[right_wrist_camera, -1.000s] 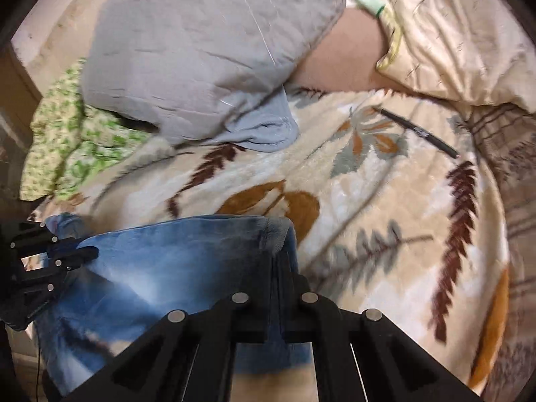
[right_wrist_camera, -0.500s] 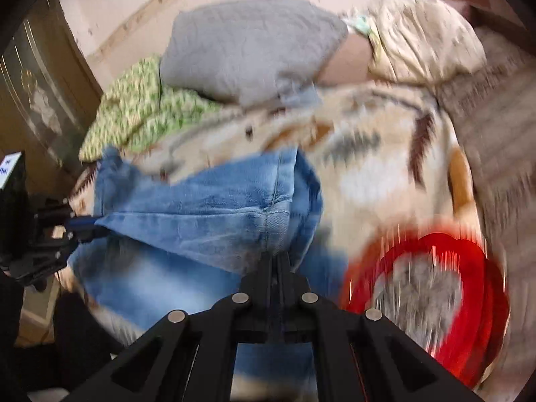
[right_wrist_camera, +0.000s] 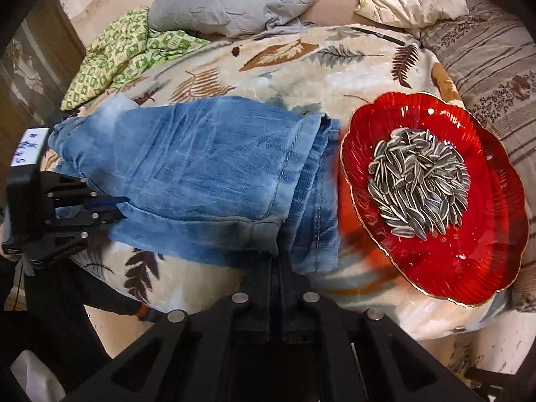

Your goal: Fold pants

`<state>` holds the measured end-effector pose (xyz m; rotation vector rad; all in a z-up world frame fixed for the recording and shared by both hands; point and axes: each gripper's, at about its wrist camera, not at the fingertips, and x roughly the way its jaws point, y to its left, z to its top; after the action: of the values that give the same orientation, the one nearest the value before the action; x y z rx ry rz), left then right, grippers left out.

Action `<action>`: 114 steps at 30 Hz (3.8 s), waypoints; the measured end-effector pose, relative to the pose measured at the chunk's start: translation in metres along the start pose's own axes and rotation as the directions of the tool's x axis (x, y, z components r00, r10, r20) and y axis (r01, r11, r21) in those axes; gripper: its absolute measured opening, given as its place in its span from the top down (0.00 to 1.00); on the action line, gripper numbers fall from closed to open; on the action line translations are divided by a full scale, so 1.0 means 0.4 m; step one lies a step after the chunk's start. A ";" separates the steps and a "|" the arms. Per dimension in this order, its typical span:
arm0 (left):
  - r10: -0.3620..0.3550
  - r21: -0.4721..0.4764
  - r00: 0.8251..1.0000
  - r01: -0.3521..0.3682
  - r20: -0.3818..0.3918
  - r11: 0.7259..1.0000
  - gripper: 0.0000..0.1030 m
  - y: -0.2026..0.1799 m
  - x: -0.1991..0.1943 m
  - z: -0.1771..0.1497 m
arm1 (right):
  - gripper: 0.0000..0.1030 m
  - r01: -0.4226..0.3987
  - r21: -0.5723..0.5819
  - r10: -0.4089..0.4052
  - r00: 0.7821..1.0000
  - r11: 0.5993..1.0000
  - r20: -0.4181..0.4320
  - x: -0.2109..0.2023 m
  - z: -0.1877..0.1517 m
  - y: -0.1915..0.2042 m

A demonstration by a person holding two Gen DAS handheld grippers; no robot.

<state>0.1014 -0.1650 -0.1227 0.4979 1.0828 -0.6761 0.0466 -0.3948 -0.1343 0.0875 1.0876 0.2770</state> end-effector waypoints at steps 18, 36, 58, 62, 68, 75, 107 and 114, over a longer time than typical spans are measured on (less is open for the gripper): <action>0.016 0.118 0.991 -0.031 0.130 0.993 0.15 -0.045 -0.040 0.046 | 0.23 0.015 -0.053 -0.011 0.997 0.998 0.080 -0.037 0.003 0.056; -0.104 0.202 0.990 0.084 0.092 0.976 0.93 -0.122 -0.031 0.096 | 0.82 0.048 -0.024 -0.045 0.992 0.999 0.116 -0.081 -0.001 -0.004; 0.201 -0.056 0.977 -0.198 0.068 0.979 0.05 0.140 -0.222 -0.084 | 0.25 0.028 -0.082 -0.017 0.991 0.996 0.131 -0.120 0.026 0.124; 0.294 -0.171 0.956 -0.286 0.021 0.943 0.05 0.266 -0.310 -0.209 | 0.25 -0.046 -0.200 0.072 0.989 0.979 0.126 -0.075 0.086 0.256; 0.376 -0.345 0.927 -0.358 -0.018 0.867 0.05 0.415 -0.416 -0.388 | 0.25 -0.156 -0.394 0.205 0.975 0.906 0.086 -0.001 0.149 0.494; 0.315 -0.502 0.949 -0.270 0.005 0.822 0.05 0.580 -0.394 -0.477 | 0.25 -0.138 -0.551 0.201 0.978 0.823 0.054 0.112 0.172 0.713; 0.114 -0.452 0.989 -0.142 -0.089 0.881 0.48 0.499 -0.262 -0.574 | 0.68 -0.192 -0.609 0.171 0.981 0.770 -0.094 0.238 0.073 0.807; 0.231 -0.488 0.973 -0.197 0.010 0.850 0.08 0.458 -0.415 -0.553 | 0.11 -0.168 -0.611 0.231 0.973 0.773 0.024 0.135 0.061 0.773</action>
<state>0.0422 0.1530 -0.0496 0.1523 1.0657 -0.2034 0.0361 -0.0816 -0.1059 -0.3619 0.8455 0.8004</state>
